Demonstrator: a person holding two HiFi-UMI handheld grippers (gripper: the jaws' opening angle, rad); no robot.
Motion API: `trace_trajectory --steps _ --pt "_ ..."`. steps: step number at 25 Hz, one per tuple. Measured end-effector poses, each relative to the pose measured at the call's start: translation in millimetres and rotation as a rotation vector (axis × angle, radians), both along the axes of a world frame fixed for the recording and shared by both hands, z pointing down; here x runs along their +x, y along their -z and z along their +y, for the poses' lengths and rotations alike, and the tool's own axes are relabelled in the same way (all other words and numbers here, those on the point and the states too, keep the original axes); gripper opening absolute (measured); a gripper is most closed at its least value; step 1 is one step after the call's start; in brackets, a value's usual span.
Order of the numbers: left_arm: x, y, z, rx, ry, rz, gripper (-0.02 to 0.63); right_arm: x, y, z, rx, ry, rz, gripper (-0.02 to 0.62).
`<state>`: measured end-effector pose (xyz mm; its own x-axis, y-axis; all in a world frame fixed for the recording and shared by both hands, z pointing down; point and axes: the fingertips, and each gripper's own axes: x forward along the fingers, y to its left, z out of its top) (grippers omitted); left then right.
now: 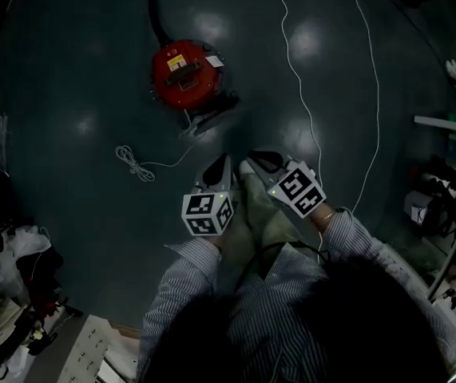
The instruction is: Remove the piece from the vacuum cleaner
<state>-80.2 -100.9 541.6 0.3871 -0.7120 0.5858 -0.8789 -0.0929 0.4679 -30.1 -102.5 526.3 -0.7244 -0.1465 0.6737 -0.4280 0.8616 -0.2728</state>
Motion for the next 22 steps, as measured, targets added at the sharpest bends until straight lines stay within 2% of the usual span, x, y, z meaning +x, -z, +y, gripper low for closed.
trace_trajectory --steps 4,9,18,22 --pt "-5.4 -42.5 -16.9 0.01 -0.061 -0.035 0.004 -7.5 -42.4 -16.9 0.039 0.056 0.04 0.023" --pt "-6.3 -105.1 -30.3 -0.004 -0.119 -0.085 0.072 -9.4 -101.7 -36.6 0.092 0.135 0.128 0.051" --pt "-37.2 -191.8 -54.9 -0.034 -0.142 -0.287 0.166 -14.4 -189.2 -68.8 0.178 0.25 0.266 0.091" --pt "-44.2 -217.0 -66.4 -0.057 -0.187 -0.346 0.172 -15.9 -215.5 -83.0 0.212 0.274 0.309 0.103"
